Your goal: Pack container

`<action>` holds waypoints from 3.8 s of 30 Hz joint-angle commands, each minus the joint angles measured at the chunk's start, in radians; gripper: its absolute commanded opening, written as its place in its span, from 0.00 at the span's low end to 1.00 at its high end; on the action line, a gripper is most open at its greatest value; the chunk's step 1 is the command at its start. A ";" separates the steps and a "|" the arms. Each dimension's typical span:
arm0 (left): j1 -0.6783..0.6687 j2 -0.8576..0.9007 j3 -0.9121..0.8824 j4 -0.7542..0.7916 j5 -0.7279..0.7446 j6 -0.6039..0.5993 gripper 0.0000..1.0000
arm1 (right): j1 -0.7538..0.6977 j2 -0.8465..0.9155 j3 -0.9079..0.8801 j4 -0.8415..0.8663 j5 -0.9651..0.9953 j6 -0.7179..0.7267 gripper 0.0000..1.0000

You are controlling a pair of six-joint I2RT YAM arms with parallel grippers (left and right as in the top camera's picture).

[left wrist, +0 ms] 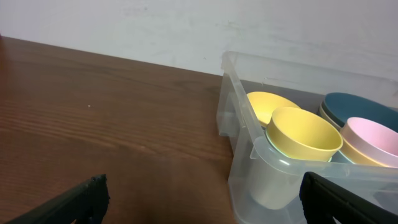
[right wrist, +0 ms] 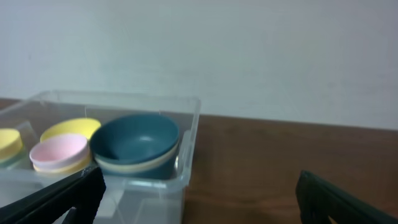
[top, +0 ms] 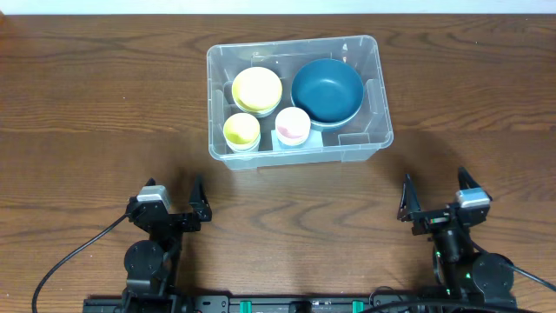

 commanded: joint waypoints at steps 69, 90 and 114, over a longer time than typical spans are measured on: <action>0.005 -0.005 -0.025 -0.023 0.011 0.013 0.98 | -0.038 -0.011 -0.205 0.129 0.026 -0.040 0.99; 0.005 -0.005 -0.025 -0.023 0.011 0.013 0.98 | -0.038 -0.011 -0.205 0.130 0.026 -0.040 0.99; 0.005 -0.005 -0.025 -0.023 0.011 0.013 0.98 | -0.038 -0.010 -0.205 0.130 0.026 -0.040 0.99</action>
